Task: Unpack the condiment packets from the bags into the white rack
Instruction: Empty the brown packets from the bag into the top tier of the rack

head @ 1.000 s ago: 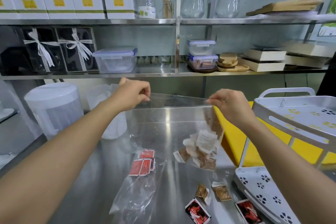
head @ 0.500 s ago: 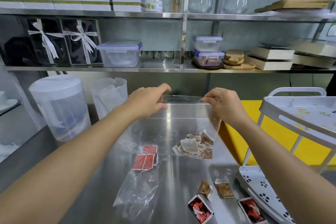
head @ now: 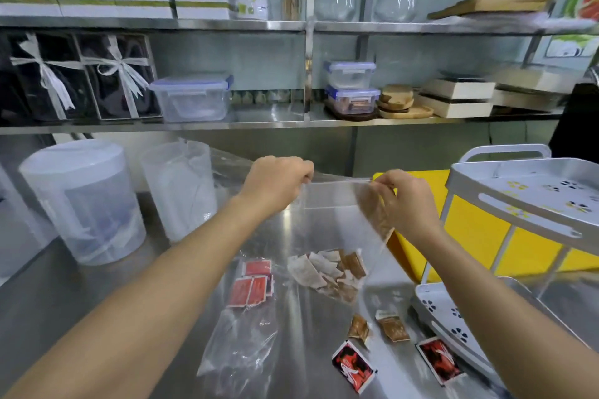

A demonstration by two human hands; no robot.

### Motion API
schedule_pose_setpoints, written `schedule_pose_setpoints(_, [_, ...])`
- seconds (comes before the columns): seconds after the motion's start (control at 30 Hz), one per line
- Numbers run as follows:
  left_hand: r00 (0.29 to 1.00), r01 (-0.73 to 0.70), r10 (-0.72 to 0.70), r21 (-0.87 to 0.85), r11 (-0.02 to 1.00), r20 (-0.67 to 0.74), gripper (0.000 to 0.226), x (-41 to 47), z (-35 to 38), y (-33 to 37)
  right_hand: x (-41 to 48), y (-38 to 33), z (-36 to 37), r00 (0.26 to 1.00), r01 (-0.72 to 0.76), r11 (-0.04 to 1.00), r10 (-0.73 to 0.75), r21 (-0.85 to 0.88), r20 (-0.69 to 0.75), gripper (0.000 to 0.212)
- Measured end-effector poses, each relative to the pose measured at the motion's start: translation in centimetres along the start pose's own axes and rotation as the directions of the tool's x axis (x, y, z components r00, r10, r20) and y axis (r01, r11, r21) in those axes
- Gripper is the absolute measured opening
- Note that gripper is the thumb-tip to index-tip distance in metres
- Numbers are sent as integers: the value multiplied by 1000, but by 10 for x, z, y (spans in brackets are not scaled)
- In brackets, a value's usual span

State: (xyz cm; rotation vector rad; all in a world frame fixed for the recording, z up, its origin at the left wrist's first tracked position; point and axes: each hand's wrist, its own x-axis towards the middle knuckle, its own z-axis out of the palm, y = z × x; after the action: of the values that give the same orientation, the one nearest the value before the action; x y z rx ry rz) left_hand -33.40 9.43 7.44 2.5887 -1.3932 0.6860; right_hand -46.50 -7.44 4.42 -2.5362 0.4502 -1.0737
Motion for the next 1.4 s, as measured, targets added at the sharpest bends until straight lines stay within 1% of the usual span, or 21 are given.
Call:
schedule_pose_setpoints(0.03, [998, 10, -12, -31, 999, -59, 19, 3, -3, 3, 0, 0, -3, 996, -15, 999, 18, 37, -85, 18])
schedule_pose_setpoints(0.07, [998, 7, -9, -43, 999, -57, 19, 6, -6, 6, 1, -1, -4, 994, -35, 999, 39, 38, -101, 18])
schedule_pose_setpoints(0.13, [998, -11, 13, -33, 999, 60, 21, 7, -7, 8, 1, 0, -4, 997, -61, 997, 63, -47, 38, 20])
schedule_pose_setpoints(0.17, [996, -14, 16, -27, 1000, 86, 22, 7, -5, 7, -1, 2, -3, 995, -53, 995, 60, -82, 77, 21])
schedule_pose_setpoints(0.2, [997, -12, 14, -32, 999, 72, 21, 6, -2, 7, -4, 4, -4, 996, -49, 995, 55, -83, 72, 22])
schedule_pose_setpoints(0.3, [1000, -19, 19, -80, 997, 0, 17, 11, -10, 14, -10, 4, -13, 996, -67, 996, 70, 50, -47, 20])
schedule_pose_setpoints(0.4, [1000, -21, 23, -139, 990, 14, 19, 22, -35, 20, -11, 7, -21, 987, -131, 969, 148, 208, -70, 18])
schedule_pose_setpoints(0.47, [999, -35, 37, -151, 988, 7, 19, 29, -53, 22, -16, 9, -27, 959, -219, 902, 270, 373, -89, 29])
schedule_pose_setpoints(0.5, [999, -44, 43, -161, 986, -8, 19, 32, -62, 24, -20, 12, -29, 939, -267, 846, 336, 462, -72, 37])
schedule_pose_setpoints(0.57, [998, -61, 54, -176, 983, -42, 17, 38, -78, 28, -29, 16, -34, 895, -373, 672, 442, 640, 58, 51])
schedule_pose_setpoints(0.6, [997, -66, 57, -175, 982, -53, 16, 42, -87, 30, -33, 17, -35, 874, -424, 569, 462, 704, 153, 55])
schedule_pose_setpoints(0.63, [996, -69, 58, -175, 982, -64, 17, 46, -94, 31, -37, 19, -36, 861, -462, 511, 453, 724, 230, 55])
schedule_pose_setpoints(0.67, [995, -70, 57, -179, 981, -76, 18, 51, -101, 32, -39, 19, -36, 859, -484, 512, 432, 710, 274, 50])
schedule_pose_setpoints(0.73, [993, -75, 55, -192, 978, -105, 18, 59, -114, 36, -42, 14, -39, 871, -481, 567, 396, 668, 291, 32])
schedule_pose_setpoints(0.8, [987, -95, 65, -204, 974, -147, 17, 65, -125, 42, -41, 6, -44, 888, -445, 595, 388, 669, 246, 15])
schedule_pose_setpoints(0.9, [978, -128, 85, -226, 966, -191, 20, 77, -140, 50, -32, 0, -64, 894, -391, 602, 429, 696, 131, 5])
schedule_pose_setpoints(1.03, [963, -205, 142, -280, 938, -229, 18, 105, -163, 64, -11, 4, -114, 865, -302, 584, 500, 754, -41, 10])
schedule_pose_setpoints(1.13, [937, -279, 175, -345, 896, -302, 10, 123, -185, 84, 7, 13, -156, 833, -192, 643, 506, 742, -223, 15])
schedule_pose_setpoints(1.2, [914, -302, 155, -375, 876, -376, 9, 133, -194, 100, 18, 20, -181, 815, -129, 683, 486, 719, -315, 19])
schedule_pose_setpoints(1.3, [881, -316, 107, -405, 858, -462, 10, 145, -193, 124, 31, 32, -217, 813, -80, 747, 431, 660, -391, 23])
schedule_pose_setpoints(1.4, [864, -333, 46, -501, 799, -502, 9, 162, -184, 149, 38, 46, -250, 798, -34, 807, 376, 589, -470, 26])
